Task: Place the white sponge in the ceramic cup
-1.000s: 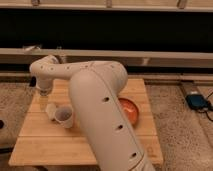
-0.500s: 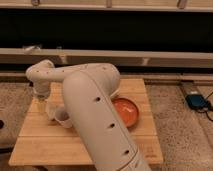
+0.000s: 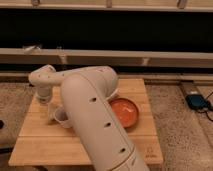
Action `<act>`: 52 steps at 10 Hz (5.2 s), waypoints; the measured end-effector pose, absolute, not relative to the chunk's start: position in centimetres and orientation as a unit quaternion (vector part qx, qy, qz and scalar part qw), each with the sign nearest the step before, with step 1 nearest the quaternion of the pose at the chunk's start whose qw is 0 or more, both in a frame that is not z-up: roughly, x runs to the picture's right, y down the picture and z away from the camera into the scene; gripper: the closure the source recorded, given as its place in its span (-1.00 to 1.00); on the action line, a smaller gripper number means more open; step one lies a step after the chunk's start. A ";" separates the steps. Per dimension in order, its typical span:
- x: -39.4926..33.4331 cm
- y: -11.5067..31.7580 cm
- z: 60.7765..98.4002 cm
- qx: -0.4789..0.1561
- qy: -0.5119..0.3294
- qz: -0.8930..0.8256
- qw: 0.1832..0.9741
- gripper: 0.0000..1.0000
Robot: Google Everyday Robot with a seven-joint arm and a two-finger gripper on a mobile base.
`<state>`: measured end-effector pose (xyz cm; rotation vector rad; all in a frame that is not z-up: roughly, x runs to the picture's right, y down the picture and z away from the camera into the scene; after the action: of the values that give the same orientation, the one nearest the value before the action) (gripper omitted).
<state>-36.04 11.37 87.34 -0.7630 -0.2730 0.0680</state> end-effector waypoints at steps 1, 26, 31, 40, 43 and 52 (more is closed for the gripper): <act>-35.4 11.5 87.9 -0.372 -0.127 0.044 0.918 -0.60; -35.7 12.8 89.3 -0.397 -0.099 0.036 0.912 0.33; -35.6 11.5 88.6 -0.377 -0.114 0.043 0.918 0.73; -36.0 5.6 83.6 -0.298 -0.199 0.076 0.930 0.73; -34.3 2.1 80.8 -0.250 -0.233 0.110 0.933 0.73; -26.1 -3.0 71.0 -0.110 -0.318 0.192 0.922 0.73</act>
<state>-26.06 -3.01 70.96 -0.2261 -0.6533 0.3950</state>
